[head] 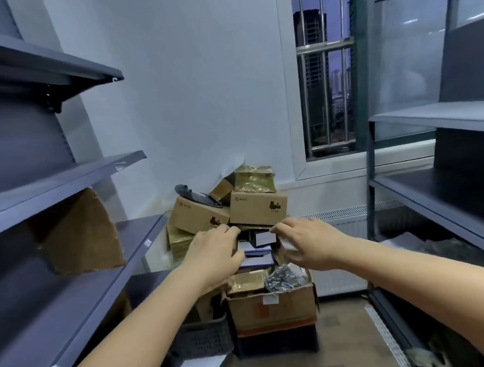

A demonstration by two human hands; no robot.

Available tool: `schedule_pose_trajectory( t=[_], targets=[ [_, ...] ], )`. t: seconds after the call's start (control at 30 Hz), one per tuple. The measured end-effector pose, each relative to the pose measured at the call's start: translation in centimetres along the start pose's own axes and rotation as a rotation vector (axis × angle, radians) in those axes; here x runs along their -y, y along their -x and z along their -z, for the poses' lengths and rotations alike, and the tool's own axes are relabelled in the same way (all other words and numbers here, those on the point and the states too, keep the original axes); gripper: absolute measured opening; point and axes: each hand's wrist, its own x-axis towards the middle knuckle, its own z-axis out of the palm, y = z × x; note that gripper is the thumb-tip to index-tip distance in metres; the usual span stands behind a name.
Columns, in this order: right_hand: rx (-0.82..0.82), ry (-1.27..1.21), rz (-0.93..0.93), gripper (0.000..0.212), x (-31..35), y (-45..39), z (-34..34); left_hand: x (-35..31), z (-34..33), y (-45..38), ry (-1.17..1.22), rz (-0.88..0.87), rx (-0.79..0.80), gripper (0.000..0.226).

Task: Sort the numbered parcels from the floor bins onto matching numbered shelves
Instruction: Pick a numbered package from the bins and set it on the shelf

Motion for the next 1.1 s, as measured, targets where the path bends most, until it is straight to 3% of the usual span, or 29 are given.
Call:
schedule_pose_trajectory(
  t=[0.33, 0.57, 1.1],
  targets=[
    [-0.056, -0.008, 0.109, 0.053, -11.6, -18.2, -2.5, 5.3, -2.6, -18.8, -0.056, 0.048, -0.110, 0.048],
    [-0.008, 0.019, 0.152, 0.055, -17.3, -29.4, -7.3, 10.0, -5.6, -30.9, -0.083, 0.076, -0.046, 0.046],
    [0.048, 0.028, 0.019, 0.051, -28.4, -55.7, -16.9, 27.2, -14.1, -58.4, -0.093, 0.013, -0.029, 0.043]
  ],
)
